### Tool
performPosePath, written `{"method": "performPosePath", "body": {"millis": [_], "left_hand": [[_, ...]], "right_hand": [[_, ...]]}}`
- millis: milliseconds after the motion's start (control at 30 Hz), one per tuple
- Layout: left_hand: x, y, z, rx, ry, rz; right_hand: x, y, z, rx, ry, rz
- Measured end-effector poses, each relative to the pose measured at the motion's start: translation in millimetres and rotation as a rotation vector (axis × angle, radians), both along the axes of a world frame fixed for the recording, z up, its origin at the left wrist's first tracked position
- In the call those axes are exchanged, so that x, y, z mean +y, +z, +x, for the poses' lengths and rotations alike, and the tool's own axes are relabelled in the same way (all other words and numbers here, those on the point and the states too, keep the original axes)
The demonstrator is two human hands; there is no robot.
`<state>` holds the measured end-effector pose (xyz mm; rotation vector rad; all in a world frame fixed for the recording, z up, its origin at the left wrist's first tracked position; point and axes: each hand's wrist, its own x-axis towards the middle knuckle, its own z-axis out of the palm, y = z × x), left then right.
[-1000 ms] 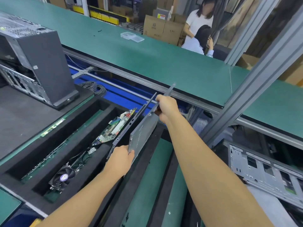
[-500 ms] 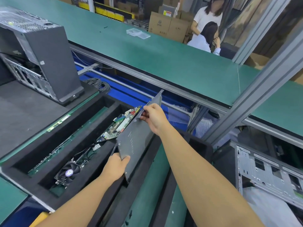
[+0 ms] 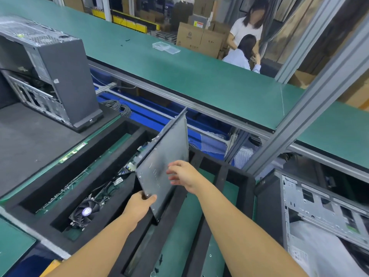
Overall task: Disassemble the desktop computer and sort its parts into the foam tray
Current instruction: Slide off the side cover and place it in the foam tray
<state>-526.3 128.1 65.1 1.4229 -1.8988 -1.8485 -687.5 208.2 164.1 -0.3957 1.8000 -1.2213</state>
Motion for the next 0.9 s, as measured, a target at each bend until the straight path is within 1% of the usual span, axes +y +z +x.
{"method": "performPosePath", "body": {"millis": [100, 167, 233, 300, 400, 667, 767, 900], "left_hand": [[8.4, -0.6, 13.4, -0.088, -0.019, -0.016], [17.9, 2.7, 25.2, -0.153, -0.073, -0.033], [29.4, 8.5, 36.2, -0.197, -0.240, -0.034], [42.6, 17.7, 45.1, -0.212, -0.440, 0.012], [65.0, 29.1, 52.6, -0.173, -0.609, 0.051], [140.8, 39.2, 49.1, -0.009, -0.754, -0.007], [170.4, 46.9, 39.8, 0.095, -0.785, -0.046], [204.5, 64.0, 22.2, 0.233, -0.805, -0.131]], "right_hand": [[21.5, -5.4, 11.6, -0.052, 0.004, 0.053], [36.1, -7.8, 20.7, -0.061, -0.014, 0.071], [51.2, -8.7, 32.1, -0.079, -0.044, 0.065], [67.9, -8.1, 46.3, -0.098, -0.065, 0.062], [95.6, -8.2, 67.8, -0.104, -0.087, 0.059], [189.1, -13.8, 112.3, -0.088, -0.218, 0.033], [222.9, -6.3, 118.7, 0.005, -0.262, 0.048], [261.3, 15.1, 115.7, 0.118, -0.371, -0.007]]}}
